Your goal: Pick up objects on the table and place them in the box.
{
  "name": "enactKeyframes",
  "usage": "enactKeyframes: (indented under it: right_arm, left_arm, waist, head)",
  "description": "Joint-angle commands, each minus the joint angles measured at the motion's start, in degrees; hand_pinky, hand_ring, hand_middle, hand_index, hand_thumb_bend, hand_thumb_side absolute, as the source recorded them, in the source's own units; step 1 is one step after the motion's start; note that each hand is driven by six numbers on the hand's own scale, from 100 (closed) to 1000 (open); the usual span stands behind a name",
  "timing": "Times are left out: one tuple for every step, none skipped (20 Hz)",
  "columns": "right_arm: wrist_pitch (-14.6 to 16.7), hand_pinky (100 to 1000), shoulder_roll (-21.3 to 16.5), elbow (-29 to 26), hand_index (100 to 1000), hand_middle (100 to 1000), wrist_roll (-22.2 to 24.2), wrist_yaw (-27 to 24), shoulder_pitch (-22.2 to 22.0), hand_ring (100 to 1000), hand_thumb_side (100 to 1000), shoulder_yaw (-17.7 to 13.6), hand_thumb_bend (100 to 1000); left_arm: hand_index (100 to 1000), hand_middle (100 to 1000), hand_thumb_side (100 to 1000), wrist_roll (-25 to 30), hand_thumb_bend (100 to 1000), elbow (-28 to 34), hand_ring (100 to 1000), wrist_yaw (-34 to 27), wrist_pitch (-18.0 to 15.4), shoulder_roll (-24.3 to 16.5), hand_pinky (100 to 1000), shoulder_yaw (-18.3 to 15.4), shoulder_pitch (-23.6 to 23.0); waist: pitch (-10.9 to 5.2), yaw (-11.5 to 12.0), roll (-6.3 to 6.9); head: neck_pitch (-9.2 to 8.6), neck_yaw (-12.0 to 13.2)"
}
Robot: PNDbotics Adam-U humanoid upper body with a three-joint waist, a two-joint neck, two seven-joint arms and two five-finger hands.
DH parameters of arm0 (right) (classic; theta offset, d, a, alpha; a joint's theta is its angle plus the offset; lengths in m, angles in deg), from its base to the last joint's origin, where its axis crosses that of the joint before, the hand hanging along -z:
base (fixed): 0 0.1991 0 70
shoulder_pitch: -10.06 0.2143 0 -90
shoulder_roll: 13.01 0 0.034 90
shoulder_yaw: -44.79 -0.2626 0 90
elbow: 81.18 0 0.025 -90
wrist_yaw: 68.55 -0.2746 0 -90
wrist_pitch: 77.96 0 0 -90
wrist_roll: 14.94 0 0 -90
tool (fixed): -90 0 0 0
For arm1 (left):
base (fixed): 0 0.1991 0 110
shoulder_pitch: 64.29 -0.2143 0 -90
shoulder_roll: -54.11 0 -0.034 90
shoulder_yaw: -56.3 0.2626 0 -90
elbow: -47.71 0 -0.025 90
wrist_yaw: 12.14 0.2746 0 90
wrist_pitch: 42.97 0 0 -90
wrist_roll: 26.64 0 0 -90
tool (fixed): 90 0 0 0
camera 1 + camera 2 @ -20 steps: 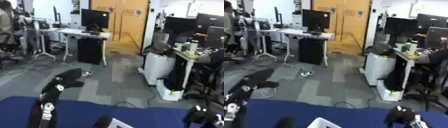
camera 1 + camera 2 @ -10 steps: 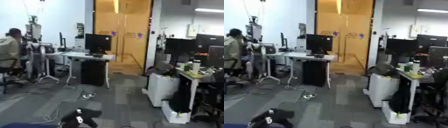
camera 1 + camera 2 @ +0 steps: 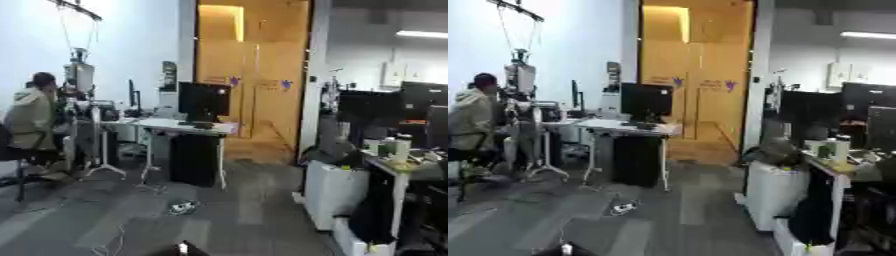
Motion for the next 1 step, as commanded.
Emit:
enactKeyframes:
  right_arm:
    - [0.60,100,-1.06,-1.00,147,100,0.31,-0.34,0.78,100,778,-0.06,100]
  left_arm:
    - [596,497,464,-0.57,311,1.89,402,1.30,-0.26,-0.38,581,-1.79,0.56]
  waist:
    - [-1.12,-0.07,0.08]
  head:
    - [-0.70,0.15]
